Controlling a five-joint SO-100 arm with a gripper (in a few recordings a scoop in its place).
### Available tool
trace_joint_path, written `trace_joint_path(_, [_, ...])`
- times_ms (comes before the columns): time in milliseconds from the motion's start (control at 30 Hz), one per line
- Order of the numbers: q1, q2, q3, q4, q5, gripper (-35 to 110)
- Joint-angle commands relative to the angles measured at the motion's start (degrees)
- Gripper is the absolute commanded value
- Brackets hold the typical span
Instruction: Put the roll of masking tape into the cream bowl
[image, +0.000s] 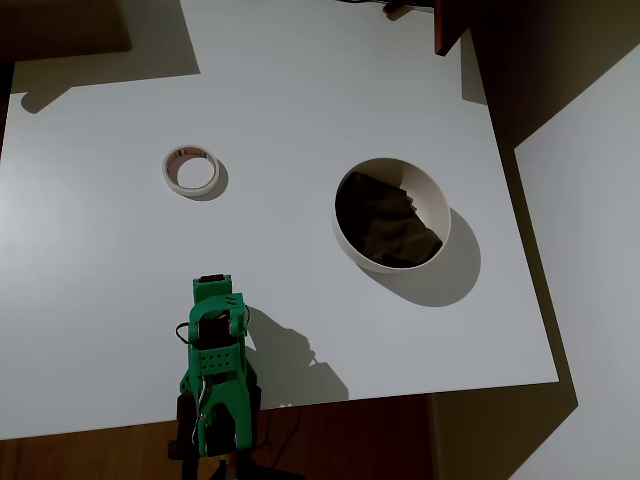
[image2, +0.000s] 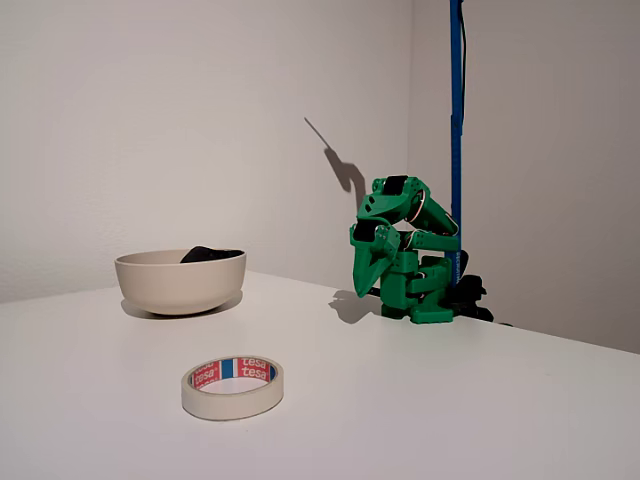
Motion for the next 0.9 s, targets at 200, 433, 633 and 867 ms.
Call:
trace_joint_path(200, [-0.97, 0.44, 0.18, 0.7, 0.35, -8])
trace_joint_path(433, [-1.14, 0.44, 0.18, 0.7, 0.53, -8])
trace_joint_path(633, [0.88, 0.44, -0.7, -2.37, -1.23, -8])
trace_joint_path(867, [0.88, -6.94, -8.0, -9.14, -0.26, -8])
